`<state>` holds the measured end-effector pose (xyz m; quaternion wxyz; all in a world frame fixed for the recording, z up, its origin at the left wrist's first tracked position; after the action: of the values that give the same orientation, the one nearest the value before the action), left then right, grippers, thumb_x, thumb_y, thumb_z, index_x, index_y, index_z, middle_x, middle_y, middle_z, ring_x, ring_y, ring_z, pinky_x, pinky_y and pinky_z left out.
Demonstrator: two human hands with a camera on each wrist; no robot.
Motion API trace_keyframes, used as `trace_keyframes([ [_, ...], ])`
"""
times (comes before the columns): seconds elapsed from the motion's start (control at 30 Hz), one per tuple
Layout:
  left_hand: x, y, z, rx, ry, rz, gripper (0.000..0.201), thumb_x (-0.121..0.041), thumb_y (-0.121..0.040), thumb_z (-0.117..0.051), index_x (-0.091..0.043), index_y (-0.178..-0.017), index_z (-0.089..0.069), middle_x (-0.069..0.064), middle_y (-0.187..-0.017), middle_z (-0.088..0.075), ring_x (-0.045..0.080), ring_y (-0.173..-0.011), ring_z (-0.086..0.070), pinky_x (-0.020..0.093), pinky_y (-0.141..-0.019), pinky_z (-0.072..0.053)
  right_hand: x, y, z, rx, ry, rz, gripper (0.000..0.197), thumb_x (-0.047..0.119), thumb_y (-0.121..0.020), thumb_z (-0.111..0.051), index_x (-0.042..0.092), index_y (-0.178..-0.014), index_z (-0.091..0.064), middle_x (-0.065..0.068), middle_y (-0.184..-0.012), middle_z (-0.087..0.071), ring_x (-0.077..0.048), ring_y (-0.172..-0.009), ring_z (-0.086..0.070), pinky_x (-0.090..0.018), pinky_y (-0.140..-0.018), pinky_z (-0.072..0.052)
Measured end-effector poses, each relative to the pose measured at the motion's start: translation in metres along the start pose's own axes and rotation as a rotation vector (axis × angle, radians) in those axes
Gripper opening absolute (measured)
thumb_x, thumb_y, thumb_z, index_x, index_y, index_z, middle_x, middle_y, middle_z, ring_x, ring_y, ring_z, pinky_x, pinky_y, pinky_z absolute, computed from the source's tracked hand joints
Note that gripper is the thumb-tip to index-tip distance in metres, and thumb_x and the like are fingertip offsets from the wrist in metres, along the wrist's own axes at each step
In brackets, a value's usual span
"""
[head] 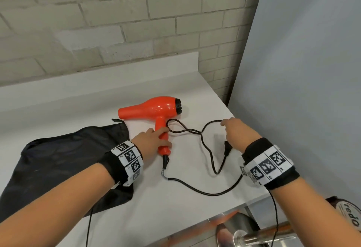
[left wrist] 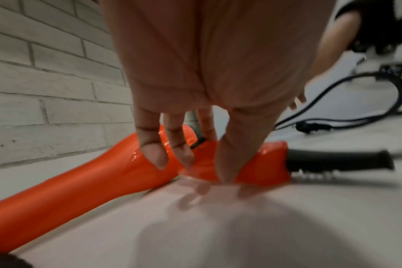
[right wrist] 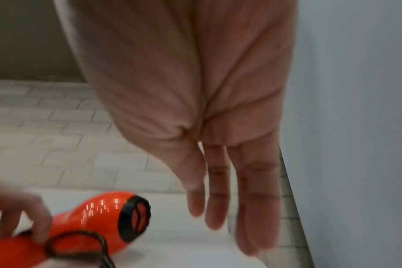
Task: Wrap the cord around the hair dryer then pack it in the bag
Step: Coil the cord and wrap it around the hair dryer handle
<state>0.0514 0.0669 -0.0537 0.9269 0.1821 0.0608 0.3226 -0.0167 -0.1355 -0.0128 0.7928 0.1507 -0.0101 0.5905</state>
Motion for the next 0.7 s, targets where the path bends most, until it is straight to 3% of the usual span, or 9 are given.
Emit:
trace_keyframes([
  [0.1,0.003,-0.005,-0.002,-0.028,-0.027,-0.007,0.044,-0.02,-0.088,-0.05,-0.038,-0.127,-0.041,-0.005,-0.151,-0.012,0.029,-0.113,-0.043,0.04,-0.092,-0.041,0.036,0.021,0.014,-0.116,-0.254,0.151,0.032,0.019,-0.094,-0.045,0.011,-0.124,-0.05,-0.009,-0.116,-0.052,-0.023,-0.093,-0.054,-0.027,-0.085,-0.042],
  [0.2,0.002,-0.012,0.0,-0.033,0.006,-0.021,0.043,-0.026,-0.085,-0.056,-0.037,-0.125,-0.044,-0.005,-0.151,-0.017,0.032,-0.114,-0.043,0.041,-0.09,-0.042,0.081,0.038,-0.002,0.023,-0.356,0.312,0.032,0.026,-0.09,-0.053,0.015,-0.12,-0.055,-0.005,-0.113,-0.056,-0.013,-0.084,-0.05,-0.022,-0.082,-0.041],
  [0.3,0.0,-0.016,0.014,-0.085,0.084,-0.053,0.046,-0.029,-0.084,-0.058,-0.035,-0.128,-0.043,-0.001,-0.15,-0.02,0.034,-0.117,-0.043,0.041,-0.095,-0.04,0.099,0.035,-0.02,0.138,-0.449,0.253,0.044,0.031,-0.088,-0.057,0.014,-0.128,-0.048,-0.007,-0.122,-0.055,-0.015,-0.093,-0.055,-0.018,-0.079,-0.037],
  [0.37,-0.002,-0.021,0.026,-0.111,0.138,-0.094,0.051,-0.021,-0.086,-0.057,-0.031,-0.133,-0.04,0.002,-0.15,-0.023,0.031,-0.123,-0.042,0.037,-0.1,-0.035,0.105,0.028,-0.019,0.108,-0.485,0.218,0.048,0.031,-0.088,-0.058,0.012,-0.13,-0.045,-0.007,-0.121,-0.055,-0.02,-0.104,-0.057,-0.017,-0.078,-0.039],
  [0.47,-0.005,-0.025,0.047,-0.167,0.227,-0.126,0.055,-0.014,-0.086,-0.054,-0.023,-0.137,-0.035,0.005,-0.149,-0.026,0.026,-0.129,-0.039,0.035,-0.106,-0.031,0.109,0.019,-0.004,0.012,-0.551,0.178,0.046,0.021,-0.087,-0.058,0.009,-0.128,-0.041,-0.011,-0.119,-0.056,-0.026,-0.107,-0.057,-0.025,-0.083,-0.045],
  [0.57,-0.009,-0.027,0.065,-0.232,0.339,-0.167,0.053,-0.017,-0.084,-0.059,-0.018,-0.133,-0.04,0.006,-0.14,-0.039,0.022,-0.126,-0.041,0.029,-0.104,-0.032,0.104,0.011,0.019,-0.105,-0.585,0.13,0.038,0.009,-0.087,-0.053,0.004,-0.123,-0.044,-0.015,-0.11,-0.056,-0.024,-0.09,-0.058,-0.018,-0.065,-0.041],
  [0.63,-0.011,-0.026,0.082,-0.301,0.413,-0.184,0.044,-0.021,-0.081,-0.062,-0.018,-0.124,-0.048,0.003,-0.121,-0.052,0.02,-0.114,-0.05,0.024,-0.093,-0.037,0.1,0.007,0.036,-0.179,-0.645,0.132,0.031,0.015,-0.087,-0.054,0.003,-0.115,-0.047,-0.009,-0.093,-0.057,-0.015,-0.071,-0.054,-0.011,-0.05,-0.038],
  [0.7,-0.007,-0.019,0.103,-0.415,0.502,-0.154,0.034,-0.02,-0.082,-0.059,-0.019,-0.116,-0.052,0.001,-0.106,-0.059,0.019,-0.098,-0.056,0.027,-0.084,-0.043,0.096,0.008,0.051,-0.224,-0.801,0.13,0.035,0.028,-0.086,-0.058,0.011,-0.113,-0.044,0.004,-0.087,-0.054,-0.011,-0.074,-0.053,-0.006,-0.053,-0.041],
])
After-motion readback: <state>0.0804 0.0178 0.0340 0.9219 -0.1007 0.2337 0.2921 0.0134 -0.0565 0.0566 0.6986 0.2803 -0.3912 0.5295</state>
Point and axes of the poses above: each hand's wrist, its own y-axis away from the middle knuckle, its own z-axis out of the back of the hand, x = y × z, the point moved 8 cm from there along -y, towards the middle knuckle
